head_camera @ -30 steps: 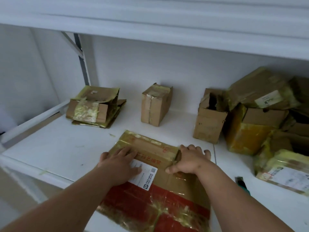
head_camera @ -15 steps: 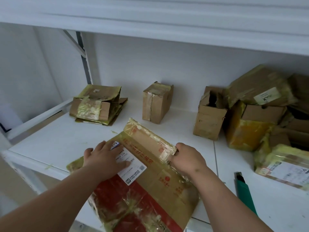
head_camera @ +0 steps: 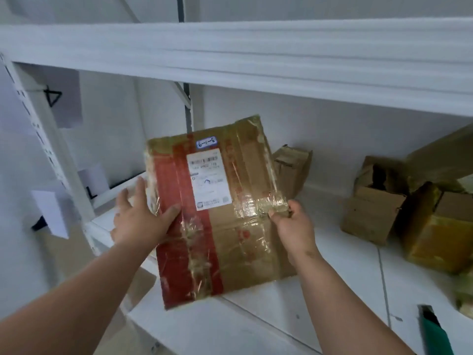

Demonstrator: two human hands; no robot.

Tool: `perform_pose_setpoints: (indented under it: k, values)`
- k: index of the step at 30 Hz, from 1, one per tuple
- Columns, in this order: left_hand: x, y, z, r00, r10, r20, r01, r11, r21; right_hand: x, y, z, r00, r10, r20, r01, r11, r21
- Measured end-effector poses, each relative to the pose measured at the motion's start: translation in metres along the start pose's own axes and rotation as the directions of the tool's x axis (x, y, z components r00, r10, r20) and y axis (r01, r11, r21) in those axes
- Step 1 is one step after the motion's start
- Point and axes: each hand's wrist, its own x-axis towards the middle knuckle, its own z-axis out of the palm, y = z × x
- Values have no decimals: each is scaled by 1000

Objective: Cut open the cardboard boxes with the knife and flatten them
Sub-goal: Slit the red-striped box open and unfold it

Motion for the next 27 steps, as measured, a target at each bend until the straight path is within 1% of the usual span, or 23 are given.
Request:
perform_pose_setpoints:
  k: [1, 2, 3, 4, 5, 7, 9, 11, 12, 14, 15, 16, 18, 20, 22, 23, 24, 25, 26, 27]
  values:
    - [3, -4, -3, 991, -63, 116, 86, 975, -203, 1, -1, 9, 999, 35, -2, -35, 994, 104]
    - [7, -9, -5, 966, -94, 240, 181, 911, -370, 3, -1, 18, 998, 61, -3, -59, 982, 178]
    - [10, -13, -7, 937, -100, 336, 251, 860, -445, 6, -3, 26, 997, 75, -5, -71, 972, 224]
    - [17, -19, -8, 919, -100, 383, 274, 859, -433, 8, -4, 34, 996, 92, -10, -87, 965, 249]
    - [24, -23, -9, 915, -98, 390, 262, 881, -395, 11, -5, 42, 995, 104, -12, -97, 958, 270]
    - [42, -25, -12, 930, -71, 361, 210, 907, -364, 20, -4, 55, 991, 136, -19, -124, 944, 307]
    - [62, -20, -14, 956, -8, 292, 114, 931, -348, 29, -9, 70, 986, 166, -22, -148, 924, 351]
    - [88, -10, -15, 984, 53, 171, -11, 971, -238, 37, -20, 84, 980, 199, -28, -174, 911, 375]
    - [102, -5, -15, 987, 104, 118, -84, 982, -170, 43, -27, 90, 977, 212, -28, -186, 904, 384]
    - [131, 7, -14, 972, 228, 53, -227, 973, -36, 56, -40, 101, 972, 234, -19, -206, 891, 405]
    - [146, 12, -13, 957, 286, 44, -287, 957, 40, 65, -44, 107, 968, 248, -20, -218, 884, 412]
    - [161, 17, -11, 944, 327, 50, -331, 935, 131, 72, -49, 112, 964, 266, -27, -230, 878, 421]
    - [189, 23, -4, 916, 381, 123, -400, 864, 307, 82, -58, 121, 954, 296, -40, -247, 856, 454]
    - [204, 29, 5, 901, 380, 208, -433, 801, 413, 90, -62, 130, 940, 339, -31, -279, 818, 503]
    - [215, 28, 19, 877, 371, 305, -478, 734, 483, 95, -60, 140, 932, 360, 31, -313, 761, 569]
    - [219, 25, 28, 854, 366, 369, -513, 705, 490, 97, -57, 147, 936, 347, 62, -321, 766, 556]
    - [220, 20, 37, 820, 359, 446, -557, 682, 474, 97, -55, 152, 940, 332, 75, -325, 812, 484]
    - [221, 16, 47, 778, 343, 527, -597, 665, 448, 99, -50, 158, 948, 312, 69, -316, 884, 345]
    - [220, 11, 56, 739, 314, 595, -625, 648, 434, 99, -47, 161, 955, 290, 54, -295, 942, 157]
    - [218, 7, 63, 714, 279, 643, -642, 627, 441, 100, -43, 164, 966, 258, 30, -257, 965, -50]
